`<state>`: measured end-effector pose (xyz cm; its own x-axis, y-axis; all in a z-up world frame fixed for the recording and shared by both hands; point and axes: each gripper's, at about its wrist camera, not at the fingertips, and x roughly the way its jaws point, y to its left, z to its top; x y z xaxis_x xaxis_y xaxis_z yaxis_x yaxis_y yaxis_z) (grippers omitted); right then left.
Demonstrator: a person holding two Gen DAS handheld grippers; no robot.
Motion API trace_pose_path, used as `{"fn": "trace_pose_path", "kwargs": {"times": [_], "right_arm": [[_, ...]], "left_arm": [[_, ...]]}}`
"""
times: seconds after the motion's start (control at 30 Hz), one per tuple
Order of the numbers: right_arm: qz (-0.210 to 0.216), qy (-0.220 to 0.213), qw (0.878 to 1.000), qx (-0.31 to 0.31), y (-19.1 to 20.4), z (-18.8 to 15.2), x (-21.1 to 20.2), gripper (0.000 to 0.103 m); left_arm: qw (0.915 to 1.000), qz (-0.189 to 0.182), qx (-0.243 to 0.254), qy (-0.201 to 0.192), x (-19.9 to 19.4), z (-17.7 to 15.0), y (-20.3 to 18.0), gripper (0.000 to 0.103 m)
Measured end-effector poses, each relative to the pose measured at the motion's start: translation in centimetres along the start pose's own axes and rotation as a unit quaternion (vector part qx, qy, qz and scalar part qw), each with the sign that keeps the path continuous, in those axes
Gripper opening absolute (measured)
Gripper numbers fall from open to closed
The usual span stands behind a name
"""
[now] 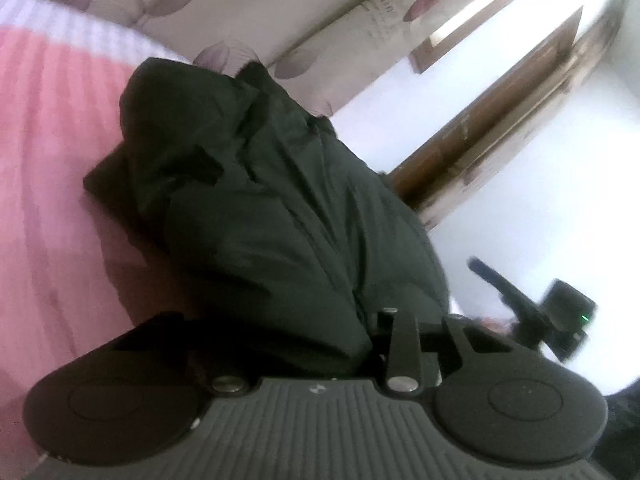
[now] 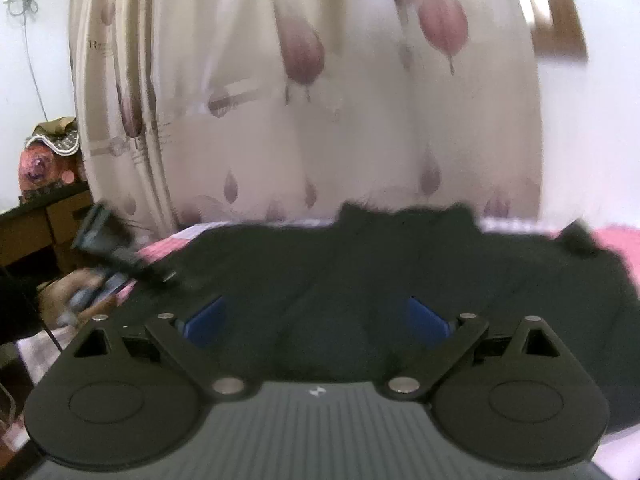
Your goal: Fold large clothes
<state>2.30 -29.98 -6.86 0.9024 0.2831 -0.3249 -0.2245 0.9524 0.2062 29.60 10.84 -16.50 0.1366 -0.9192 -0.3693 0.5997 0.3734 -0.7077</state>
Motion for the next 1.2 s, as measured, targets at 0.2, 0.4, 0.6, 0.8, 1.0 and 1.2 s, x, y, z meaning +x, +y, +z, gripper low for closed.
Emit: {"fn": "trace_pose_path", "kwargs": {"times": [0.2, 0.4, 0.6, 0.8, 1.0, 1.2], "right_arm": [[-0.045, -0.007, 0.999, 0.001, -3.5, 1.2, -1.0, 0.098], [-0.058, 0.003, 0.998, -0.01, -5.2, 2.3, 0.2, 0.047], [-0.044, 0.037, 0.997, -0.056, -2.9, 1.9, 3.1, 0.028], [-0.053, 0.071, 0.98, -0.178, 0.6, -0.6, 6.4, 0.026], [-0.079, 0.108, 0.964, -0.231, 2.4, -4.1, 10.4, 0.013], [-0.101, 0.107, 0.949, -0.279, 4.4, -5.7, 10.9, 0.003]], "left_arm": [[0.9997, 0.017, -0.019, -0.006, -1.0, -1.4, -0.9, 0.042], [0.9992, 0.029, -0.023, -0.019, -0.1, 0.1, -0.2, 0.079], [0.9984, 0.047, -0.017, -0.027, 1.3, 0.2, -0.8, 0.05], [0.9935, 0.041, -0.082, -0.067, -0.1, -1.3, -1.6, 0.036], [0.9858, 0.035, -0.142, -0.083, -1.0, -1.1, -3.8, 0.034], [0.983, 0.049, -0.163, -0.068, -1.3, 0.9, -8.5, 0.032]]}}
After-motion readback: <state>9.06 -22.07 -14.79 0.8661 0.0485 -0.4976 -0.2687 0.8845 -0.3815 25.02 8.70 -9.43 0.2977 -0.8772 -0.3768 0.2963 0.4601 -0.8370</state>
